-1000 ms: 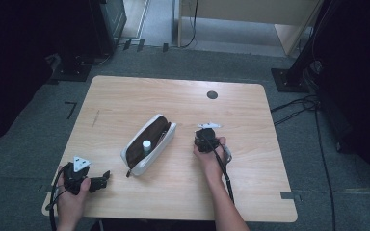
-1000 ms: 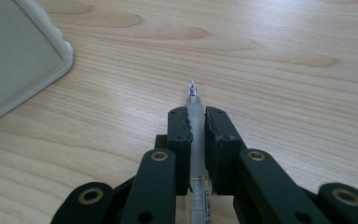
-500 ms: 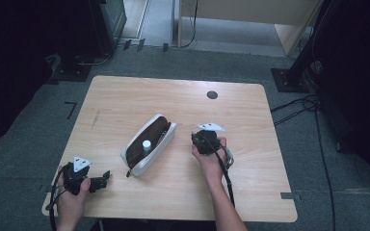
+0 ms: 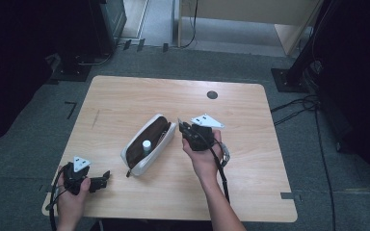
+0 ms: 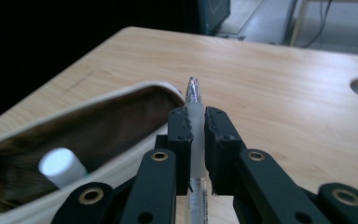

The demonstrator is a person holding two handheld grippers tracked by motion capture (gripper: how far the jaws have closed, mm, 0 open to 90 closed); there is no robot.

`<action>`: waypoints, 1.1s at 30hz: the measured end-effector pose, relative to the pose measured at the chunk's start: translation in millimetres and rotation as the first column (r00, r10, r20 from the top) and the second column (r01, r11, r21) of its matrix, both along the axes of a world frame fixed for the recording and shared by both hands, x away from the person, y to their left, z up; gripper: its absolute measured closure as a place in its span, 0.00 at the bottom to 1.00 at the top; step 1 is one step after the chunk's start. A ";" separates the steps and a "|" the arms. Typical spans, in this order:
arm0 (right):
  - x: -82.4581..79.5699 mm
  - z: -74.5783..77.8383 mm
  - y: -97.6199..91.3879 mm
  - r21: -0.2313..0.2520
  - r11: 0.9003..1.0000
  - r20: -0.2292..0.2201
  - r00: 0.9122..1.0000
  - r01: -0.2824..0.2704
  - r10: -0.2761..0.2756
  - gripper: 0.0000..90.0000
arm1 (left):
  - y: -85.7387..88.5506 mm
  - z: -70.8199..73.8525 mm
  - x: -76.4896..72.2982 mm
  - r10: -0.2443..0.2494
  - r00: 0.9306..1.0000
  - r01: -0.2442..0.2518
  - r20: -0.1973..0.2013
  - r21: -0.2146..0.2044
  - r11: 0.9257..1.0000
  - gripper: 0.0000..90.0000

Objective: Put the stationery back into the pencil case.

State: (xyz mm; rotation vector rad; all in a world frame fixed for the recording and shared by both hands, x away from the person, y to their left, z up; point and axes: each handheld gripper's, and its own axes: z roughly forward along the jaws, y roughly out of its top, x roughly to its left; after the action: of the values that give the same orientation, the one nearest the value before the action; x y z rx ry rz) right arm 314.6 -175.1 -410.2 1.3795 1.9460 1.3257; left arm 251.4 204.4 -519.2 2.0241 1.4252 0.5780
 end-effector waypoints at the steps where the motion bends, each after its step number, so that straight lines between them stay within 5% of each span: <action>1: -0.2 4.7 3.6 0.000 1.000 0.009 1.000 -0.009 0.009 0.91 | 0.0 -0.1 0.0 0.000 1.000 0.000 0.000 0.000 1.000 0.00; 17: 15.1 44.5 54.0 0.034 0.992 0.097 0.988 -0.124 0.121 0.91 | 0.0 -0.1 0.0 0.000 1.000 0.000 0.001 0.000 1.000 0.00; 26: 26.2 48.3 67.4 0.084 0.979 0.142 0.975 -0.186 0.173 0.90 | 0.0 0.0 0.0 0.000 1.000 0.000 0.000 0.000 1.000 0.00; 33: 35.0 45.1 75.1 0.072 0.976 0.170 0.967 -0.206 0.192 0.90 | 0.0 0.0 0.0 0.000 1.000 0.000 0.000 0.000 1.000 0.00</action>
State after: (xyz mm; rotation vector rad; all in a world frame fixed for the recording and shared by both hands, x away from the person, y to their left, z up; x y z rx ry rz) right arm 349.6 -100.0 -365.2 1.0976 1.9762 1.5824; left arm 251.4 204.5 -519.2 2.0236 1.4255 0.5777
